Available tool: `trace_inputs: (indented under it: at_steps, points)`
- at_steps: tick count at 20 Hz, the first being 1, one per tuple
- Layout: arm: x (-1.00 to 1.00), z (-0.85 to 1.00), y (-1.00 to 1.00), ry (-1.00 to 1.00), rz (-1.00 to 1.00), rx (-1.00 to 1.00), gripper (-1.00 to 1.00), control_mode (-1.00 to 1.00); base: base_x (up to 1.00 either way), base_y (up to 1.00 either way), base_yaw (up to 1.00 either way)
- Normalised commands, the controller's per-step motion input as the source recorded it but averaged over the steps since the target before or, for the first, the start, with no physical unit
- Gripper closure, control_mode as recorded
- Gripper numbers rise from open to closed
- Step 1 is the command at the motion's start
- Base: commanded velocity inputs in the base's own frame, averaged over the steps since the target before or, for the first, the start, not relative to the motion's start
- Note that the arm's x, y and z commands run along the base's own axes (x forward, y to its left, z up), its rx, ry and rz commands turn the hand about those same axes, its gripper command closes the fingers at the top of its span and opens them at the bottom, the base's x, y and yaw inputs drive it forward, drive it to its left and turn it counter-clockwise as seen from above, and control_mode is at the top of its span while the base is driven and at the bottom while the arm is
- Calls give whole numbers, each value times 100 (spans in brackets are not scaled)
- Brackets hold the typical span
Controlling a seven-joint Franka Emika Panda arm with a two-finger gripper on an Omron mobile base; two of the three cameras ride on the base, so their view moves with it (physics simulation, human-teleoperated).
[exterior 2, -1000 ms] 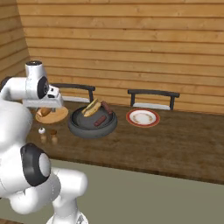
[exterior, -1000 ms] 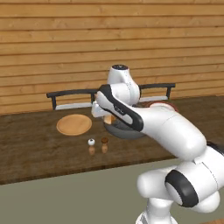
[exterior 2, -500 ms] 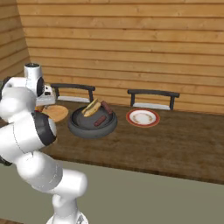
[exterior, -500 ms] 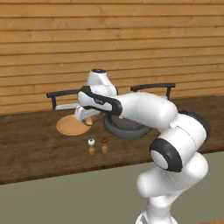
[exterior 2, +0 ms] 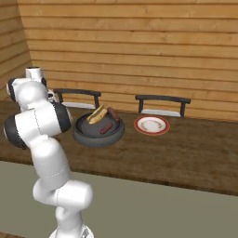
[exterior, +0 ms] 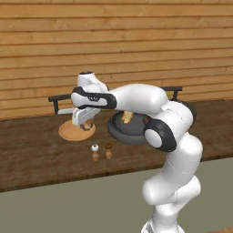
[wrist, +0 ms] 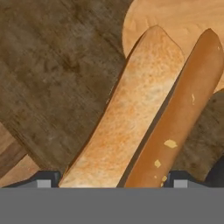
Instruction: Place one bun and one sausage from the bowl on each plate.
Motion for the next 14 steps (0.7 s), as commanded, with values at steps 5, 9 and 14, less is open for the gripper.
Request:
trace_inputs:
  at_steps: [5,9,14]
  points:
    - [39,-50,24,-1,18,0,100,-100,0,0,0]
    - [49,-35,22,0,15,-4,100,-100,0,0,0]
    - [57,-19,42,4,16,-9,100,-100,0,0,0]
